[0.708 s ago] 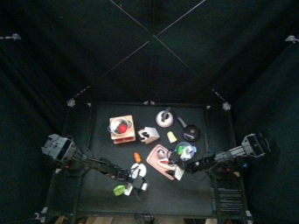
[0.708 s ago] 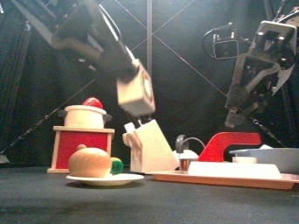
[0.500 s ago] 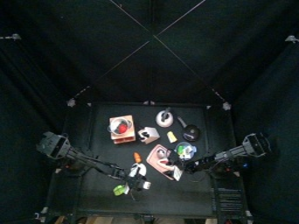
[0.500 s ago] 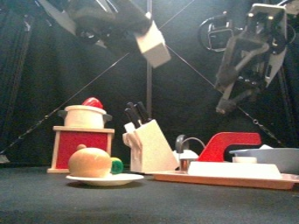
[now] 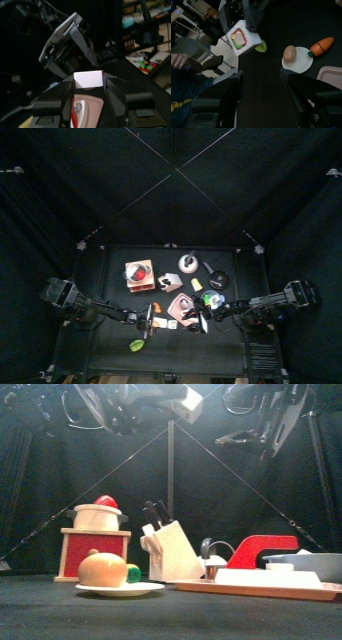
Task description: Hand over white sushi piece
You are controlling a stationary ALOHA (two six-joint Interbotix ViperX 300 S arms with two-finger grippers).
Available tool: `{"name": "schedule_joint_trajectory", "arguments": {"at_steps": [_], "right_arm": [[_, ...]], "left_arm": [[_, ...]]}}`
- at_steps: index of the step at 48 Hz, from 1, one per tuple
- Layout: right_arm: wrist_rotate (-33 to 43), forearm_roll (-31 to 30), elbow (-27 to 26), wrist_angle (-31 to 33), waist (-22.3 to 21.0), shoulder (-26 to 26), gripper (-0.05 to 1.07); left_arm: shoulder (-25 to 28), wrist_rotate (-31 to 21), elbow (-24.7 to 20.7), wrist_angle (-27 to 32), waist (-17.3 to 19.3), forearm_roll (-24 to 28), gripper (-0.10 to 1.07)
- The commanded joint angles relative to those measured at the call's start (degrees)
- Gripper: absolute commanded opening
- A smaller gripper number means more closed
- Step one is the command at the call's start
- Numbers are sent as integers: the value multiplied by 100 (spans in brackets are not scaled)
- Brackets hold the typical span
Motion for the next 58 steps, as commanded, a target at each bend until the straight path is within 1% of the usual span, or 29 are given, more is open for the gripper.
{"name": "schedule_joint_trajectory", "arguments": {"at_steps": [1,6,9,16,21,35,46,53,58], "right_arm": [[-9,343,-141,-246,-193,-114,92],[-18,729,-132,-571,-378,-114,92],[-26,905,-105,-932,-527,-114,92],[-35,958,-35,-1793,-791,-132,92],[-35,993,18,-2206,-914,-70,92],[-35,1002,79,-2294,-1011,88,92],[-44,958,44,-2303,-1063,105,91],[-35,967,35,-2312,-1125,167,83],[-44,958,35,-2320,-1134,193,75]], "left_arm": [[53,62,-114,-360,53,-149,67],[167,202,-149,-624,62,-158,67],[264,360,-149,-844,79,-149,67],[457,712,-167,-1354,88,-158,67],[589,896,-229,-1538,88,-202,67],[765,1301,-439,-1635,114,-396,67],[870,1318,-510,-1635,193,-466,67],[914,1310,-536,-1635,272,-563,68],[940,1318,-545,-1635,299,-642,68]]}}
